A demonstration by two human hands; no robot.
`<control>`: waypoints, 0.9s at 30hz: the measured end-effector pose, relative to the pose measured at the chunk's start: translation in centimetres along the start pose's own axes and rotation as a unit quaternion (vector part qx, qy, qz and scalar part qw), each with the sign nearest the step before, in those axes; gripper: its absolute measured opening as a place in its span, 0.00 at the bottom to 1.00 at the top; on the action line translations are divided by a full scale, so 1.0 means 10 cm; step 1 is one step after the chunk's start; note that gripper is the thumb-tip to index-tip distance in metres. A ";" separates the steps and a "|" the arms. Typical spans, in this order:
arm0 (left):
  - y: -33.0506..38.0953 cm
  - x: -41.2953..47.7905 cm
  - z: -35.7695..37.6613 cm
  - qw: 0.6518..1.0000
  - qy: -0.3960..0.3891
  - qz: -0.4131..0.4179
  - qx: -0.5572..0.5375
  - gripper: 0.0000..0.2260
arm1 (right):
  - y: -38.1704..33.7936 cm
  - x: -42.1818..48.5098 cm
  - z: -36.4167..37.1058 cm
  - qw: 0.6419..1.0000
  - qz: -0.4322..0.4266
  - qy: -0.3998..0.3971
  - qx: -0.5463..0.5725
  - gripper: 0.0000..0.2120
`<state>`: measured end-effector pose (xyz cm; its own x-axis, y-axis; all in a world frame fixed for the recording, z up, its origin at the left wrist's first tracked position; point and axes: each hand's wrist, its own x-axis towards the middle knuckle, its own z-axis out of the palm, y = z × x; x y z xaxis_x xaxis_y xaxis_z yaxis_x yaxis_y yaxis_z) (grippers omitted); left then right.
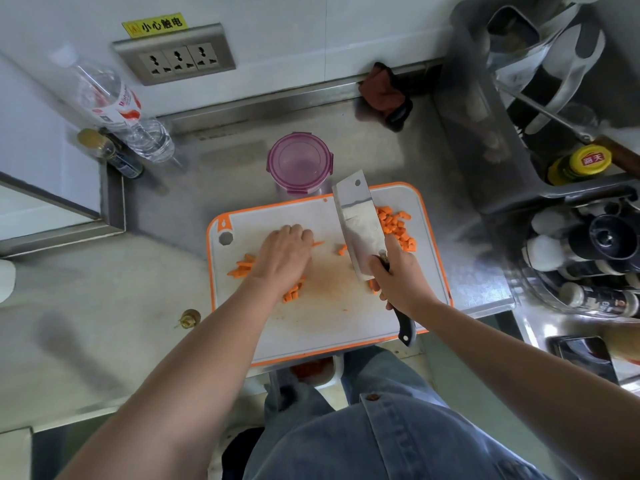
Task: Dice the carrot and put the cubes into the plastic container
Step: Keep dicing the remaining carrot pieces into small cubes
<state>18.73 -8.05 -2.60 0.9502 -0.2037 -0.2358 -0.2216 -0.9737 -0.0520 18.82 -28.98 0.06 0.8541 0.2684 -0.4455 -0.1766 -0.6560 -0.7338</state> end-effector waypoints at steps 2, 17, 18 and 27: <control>-0.11 0.05 -0.01 0.999 -0.001 -0.029 0.025 0.11 | 0.00 0.02 0.01 1.000 0.001 0.001 0.004 0.04; -0.30 0.14 0.06 0.995 -0.063 0.035 0.075 0.10 | -0.04 0.09 0.03 1.000 0.014 -0.009 -0.003 0.05; -0.31 0.14 0.07 0.993 -0.060 0.031 0.094 0.08 | -0.04 0.08 0.03 1.000 0.015 -0.010 -0.003 0.04; -0.30 0.08 0.11 0.983 0.029 -0.146 -0.104 0.12 | -0.09 -0.03 0.16 0.999 0.012 -0.028 0.010 0.03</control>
<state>19.89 -5.18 -3.70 0.9788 0.0890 -0.1845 0.1073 -0.9900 0.0915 17.96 -27.30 -0.01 0.8207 0.2925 -0.4909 -0.2074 -0.6480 -0.7328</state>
